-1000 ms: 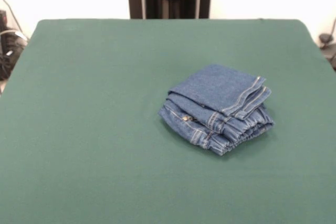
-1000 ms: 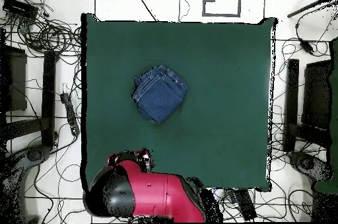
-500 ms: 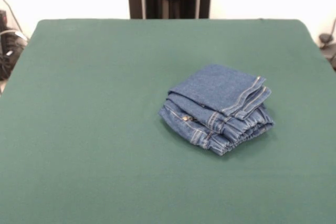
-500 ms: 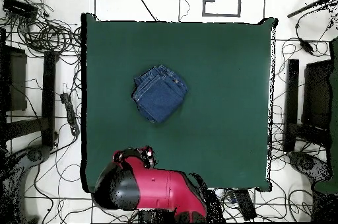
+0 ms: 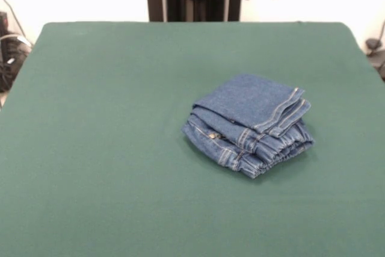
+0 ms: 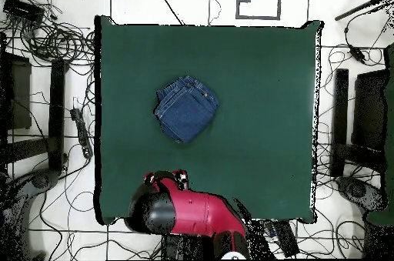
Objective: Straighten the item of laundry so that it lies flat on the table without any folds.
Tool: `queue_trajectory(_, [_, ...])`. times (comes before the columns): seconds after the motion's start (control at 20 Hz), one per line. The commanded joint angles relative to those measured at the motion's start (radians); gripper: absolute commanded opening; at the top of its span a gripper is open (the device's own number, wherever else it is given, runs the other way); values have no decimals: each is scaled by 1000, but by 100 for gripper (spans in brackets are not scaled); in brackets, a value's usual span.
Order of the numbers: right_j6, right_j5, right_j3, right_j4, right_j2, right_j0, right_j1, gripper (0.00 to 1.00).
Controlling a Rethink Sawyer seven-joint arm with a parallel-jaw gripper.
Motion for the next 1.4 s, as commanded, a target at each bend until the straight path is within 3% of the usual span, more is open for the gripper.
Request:
queue_trajectory(0.05, [178,-61,-20,2,34,-12,90,100])
queue_trajectory(0.5, [133,-67,-121,-16,29,-30,159,100])
queue_trajectory(1.4, [105,27,-257,-19,26,-26,196,100])
